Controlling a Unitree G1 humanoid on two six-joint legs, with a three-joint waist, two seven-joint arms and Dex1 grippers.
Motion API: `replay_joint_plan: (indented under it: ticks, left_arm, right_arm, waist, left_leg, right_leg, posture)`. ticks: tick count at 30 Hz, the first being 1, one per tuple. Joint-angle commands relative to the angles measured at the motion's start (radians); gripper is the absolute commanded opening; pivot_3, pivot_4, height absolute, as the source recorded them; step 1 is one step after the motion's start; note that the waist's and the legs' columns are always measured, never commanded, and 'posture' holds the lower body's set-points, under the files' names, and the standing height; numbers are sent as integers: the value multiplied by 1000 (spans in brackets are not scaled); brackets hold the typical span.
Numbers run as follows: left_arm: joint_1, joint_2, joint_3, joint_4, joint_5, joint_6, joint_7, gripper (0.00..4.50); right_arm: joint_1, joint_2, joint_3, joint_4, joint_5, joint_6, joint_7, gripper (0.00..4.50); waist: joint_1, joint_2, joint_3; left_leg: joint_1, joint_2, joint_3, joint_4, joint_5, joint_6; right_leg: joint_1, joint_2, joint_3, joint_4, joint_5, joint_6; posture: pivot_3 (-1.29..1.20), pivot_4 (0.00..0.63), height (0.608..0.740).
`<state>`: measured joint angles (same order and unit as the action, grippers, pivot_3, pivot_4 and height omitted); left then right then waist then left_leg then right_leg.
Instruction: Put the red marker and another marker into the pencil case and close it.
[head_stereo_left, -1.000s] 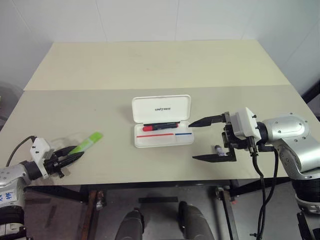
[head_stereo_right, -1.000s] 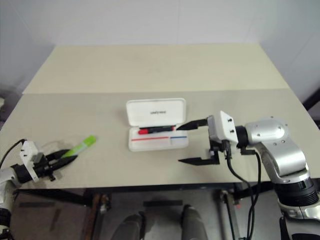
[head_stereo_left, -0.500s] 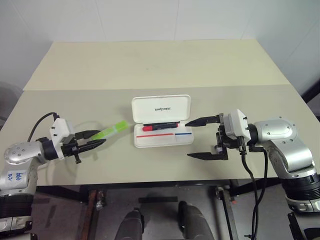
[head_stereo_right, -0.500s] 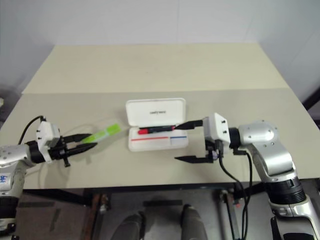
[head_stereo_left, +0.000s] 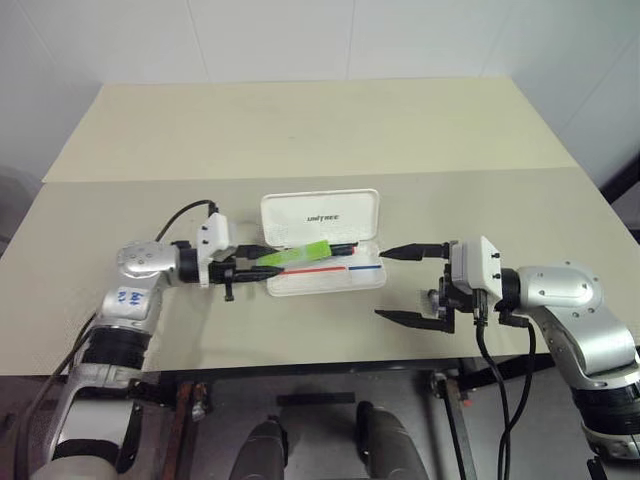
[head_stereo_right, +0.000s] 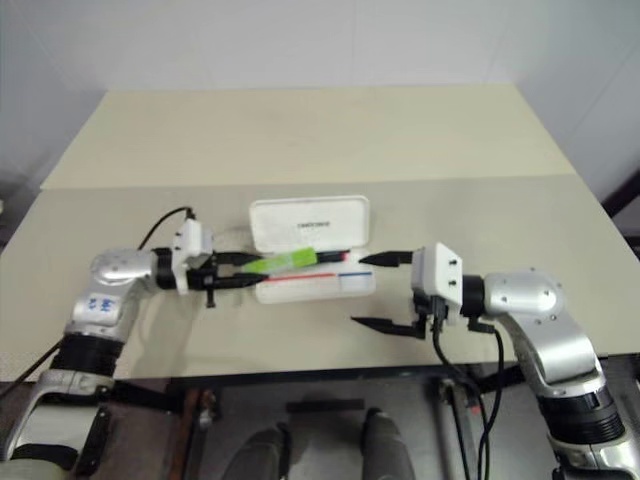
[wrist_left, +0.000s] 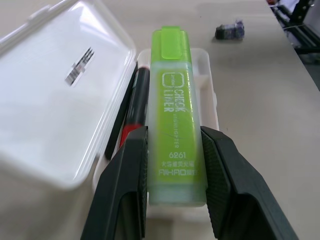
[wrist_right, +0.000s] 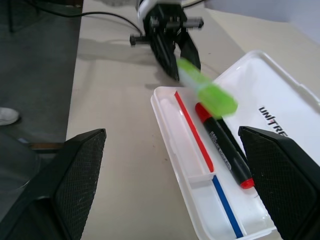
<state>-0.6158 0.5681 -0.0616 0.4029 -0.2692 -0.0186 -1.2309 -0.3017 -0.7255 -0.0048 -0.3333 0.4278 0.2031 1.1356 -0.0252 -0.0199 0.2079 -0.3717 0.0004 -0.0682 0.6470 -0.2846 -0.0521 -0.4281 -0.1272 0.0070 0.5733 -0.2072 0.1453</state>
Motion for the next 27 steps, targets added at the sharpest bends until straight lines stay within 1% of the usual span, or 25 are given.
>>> replay_joint_plan:
  ticks: [1, 4, 10, 16, 18, 22, 26, 27]
  left_arm:
    - [-37, -24, -18, 41, 21, -47, -18, 1105]
    - [-69, -54, -39, 91, 43, -73, -22, 1105]
    - [-119, -82, -63, 196, 82, -143, -46, 1105]
    - [-141, -102, -71, 250, 93, -155, -75, 1105]
    - [-145, -105, -69, 257, 96, -151, -74, 1842]
    - [-160, -114, -58, 278, 96, -159, -59, 3067]
    - [-165, -123, -43, 261, 76, -149, -63, 4476]
    - [-164, -124, -41, 257, 74, -149, -65, 4476]
  right_arm:
    - [20, -18, -43, -62, 15, 8, -32, 4500]
    - [51, -25, -59, -92, 19, 16, -57, 4500]
    - [87, -31, -79, -129, 22, 28, -91, 4500]
    - [106, -34, -90, -151, 22, 40, -114, 4500]
    - [108, -34, -90, -155, 23, 41, -118, 4500]
    - [107, -31, -82, -158, 21, 43, -127, 4500]
    - [98, -27, -71, -154, 21, 45, -132, 4500]
    - [96, -26, -70, -153, 21, 45, -132, 4500]
  waist:
    - [-2, 0, 0]
    - [3, -1, 0]
    - [12, -1, 0]
    - [24, -1, 0]
    - [24, -1, 0]
    - [24, -1, 0]
    - [24, -1, 0]
    - [24, -1, 0]
  left_leg:
    - [0, 0, 0, 0, 0, 0]
    - [0, 0, 0, 0, 0, 0]
    - [0, 0, 0, 1, 0, 0]
    - [-1, 0, 0, 1, 0, 0]
    - [-1, 0, 0, 0, 0, 0]
    - [-1, 0, 0, 0, 0, 0]
    - [-2, 0, 0, 0, 0, 1]
    - [-2, 0, 0, 0, 0, 1]
  right_leg:
    - [0, 0, 0, 0, 0, 0]
    - [0, 0, 0, 0, 0, 0]
    - [0, 0, 0, -1, 0, 1]
    - [0, 0, 0, -2, 0, 1]
    - [0, 0, 0, -2, 0, 1]
    - [1, 0, 0, -3, 0, 1]
    - [1, 0, 0, -4, 1, 1]
    - [1, 0, 0, -4, 1, 1]
  posture:
    - [0, 150, 740]
    - [0, 150, 740]
    - [0, 150, 740]
    - [0, 150, 740]
    - [0, 150, 740]
    - [0, 150, 740]
    - [0, 150, 740]
    - [0, 150, 740]
